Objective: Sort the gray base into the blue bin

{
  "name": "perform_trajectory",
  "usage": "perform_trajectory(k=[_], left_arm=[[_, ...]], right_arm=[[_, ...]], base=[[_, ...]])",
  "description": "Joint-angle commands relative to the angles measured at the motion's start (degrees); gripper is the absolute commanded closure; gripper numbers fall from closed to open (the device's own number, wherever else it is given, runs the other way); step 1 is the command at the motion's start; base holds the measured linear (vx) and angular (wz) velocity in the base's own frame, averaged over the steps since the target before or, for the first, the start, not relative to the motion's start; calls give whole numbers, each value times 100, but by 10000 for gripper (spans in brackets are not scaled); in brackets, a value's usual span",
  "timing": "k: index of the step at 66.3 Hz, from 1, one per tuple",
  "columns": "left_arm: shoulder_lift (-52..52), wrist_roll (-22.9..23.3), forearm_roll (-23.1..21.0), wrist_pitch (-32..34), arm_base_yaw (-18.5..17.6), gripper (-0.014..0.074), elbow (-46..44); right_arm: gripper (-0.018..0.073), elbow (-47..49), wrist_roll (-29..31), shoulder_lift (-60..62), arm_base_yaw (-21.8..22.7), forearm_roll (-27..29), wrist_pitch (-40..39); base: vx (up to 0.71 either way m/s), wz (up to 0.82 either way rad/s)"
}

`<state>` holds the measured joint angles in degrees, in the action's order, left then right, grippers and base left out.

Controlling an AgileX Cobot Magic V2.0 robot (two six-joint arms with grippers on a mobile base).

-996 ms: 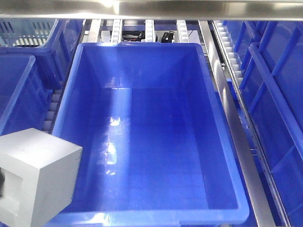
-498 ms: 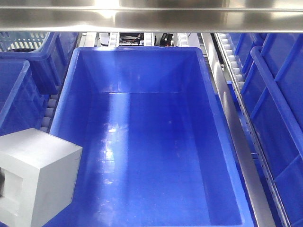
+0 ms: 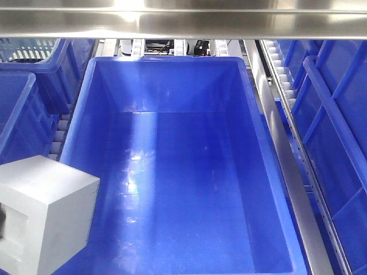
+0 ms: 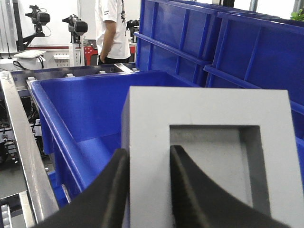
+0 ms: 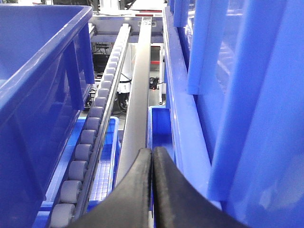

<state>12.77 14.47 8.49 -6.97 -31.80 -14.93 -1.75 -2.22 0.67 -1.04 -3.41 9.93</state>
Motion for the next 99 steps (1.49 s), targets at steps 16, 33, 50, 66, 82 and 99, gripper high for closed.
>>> perform_trajectory(k=[16, 33, 50, 66, 82, 99], left_arm=[[32, 57, -12, 645, -33, 602, -174], [32, 57, -12, 645, -33, 602, -174], [101, 63, -12, 965, -33, 601, -185], [1165, 119, -17, 1713, -33, 596, -408], [3175, 119, -17, 1491, -33, 591, -1768], [5181, 119, -17, 630, -33, 584, -3181]], right_arm=[[568, -83, 31, 65, 26, -35, -429], [568, -83, 31, 65, 26, -35, -429], [568, -83, 31, 65, 26, -35, -429], [568, -83, 31, 65, 26, -35, -429], [568, -83, 31, 65, 26, -35, -429], [568, -83, 31, 65, 26, -35, -429]], base=[[0, 0], [0, 0], [0, 0], [0, 0], [0, 0], [0, 0]])
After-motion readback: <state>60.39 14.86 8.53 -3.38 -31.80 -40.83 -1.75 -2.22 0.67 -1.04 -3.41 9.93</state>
